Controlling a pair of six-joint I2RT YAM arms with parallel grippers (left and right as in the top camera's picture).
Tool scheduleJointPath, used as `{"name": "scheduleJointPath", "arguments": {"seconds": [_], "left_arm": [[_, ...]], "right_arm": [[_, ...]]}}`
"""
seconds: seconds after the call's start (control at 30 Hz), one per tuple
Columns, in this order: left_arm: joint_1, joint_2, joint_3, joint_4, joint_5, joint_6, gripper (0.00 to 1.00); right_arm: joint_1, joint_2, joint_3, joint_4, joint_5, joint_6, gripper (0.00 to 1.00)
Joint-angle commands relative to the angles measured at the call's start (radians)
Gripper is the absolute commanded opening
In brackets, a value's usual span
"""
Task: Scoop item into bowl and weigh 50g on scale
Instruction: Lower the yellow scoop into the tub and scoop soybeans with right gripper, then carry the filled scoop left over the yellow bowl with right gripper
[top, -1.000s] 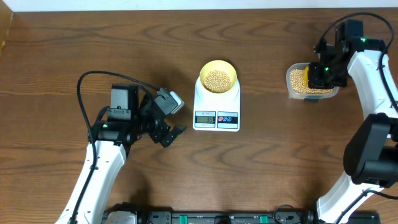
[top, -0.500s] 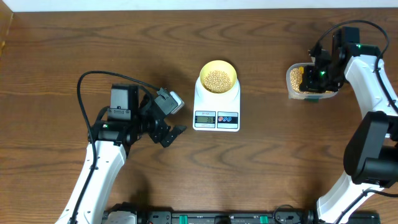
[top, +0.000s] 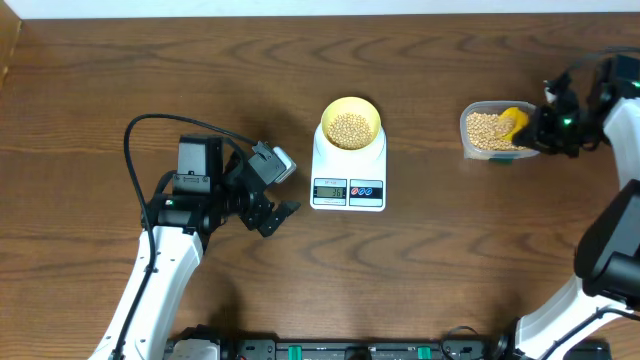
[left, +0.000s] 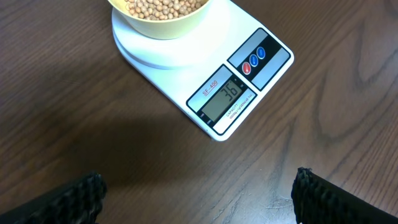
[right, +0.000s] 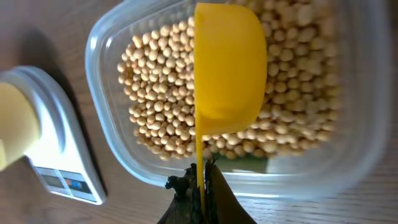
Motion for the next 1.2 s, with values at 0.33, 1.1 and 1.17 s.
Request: {"name": "scheduleJointPath", "arguments": {"seconds": [0.33,1.1,1.17], "left_arm": [[0.005,-0.001,-0.011,-0.002,-0.005,-0.001,0.97],[0.005,-0.001,-0.011,-0.002,-0.005,-0.001,0.97],[0.005,-0.001,-0.011,-0.002,-0.005,-0.001,0.98]], "right_arm": [[-0.101,-0.003,-0.004,-0.063,-0.401,-0.114,0.01],[0.269,-0.003,-0.005,0.246,-0.577,0.188,0.01],[0.306,-0.003,-0.005,0.275,-0.576,0.214,0.01]]}}
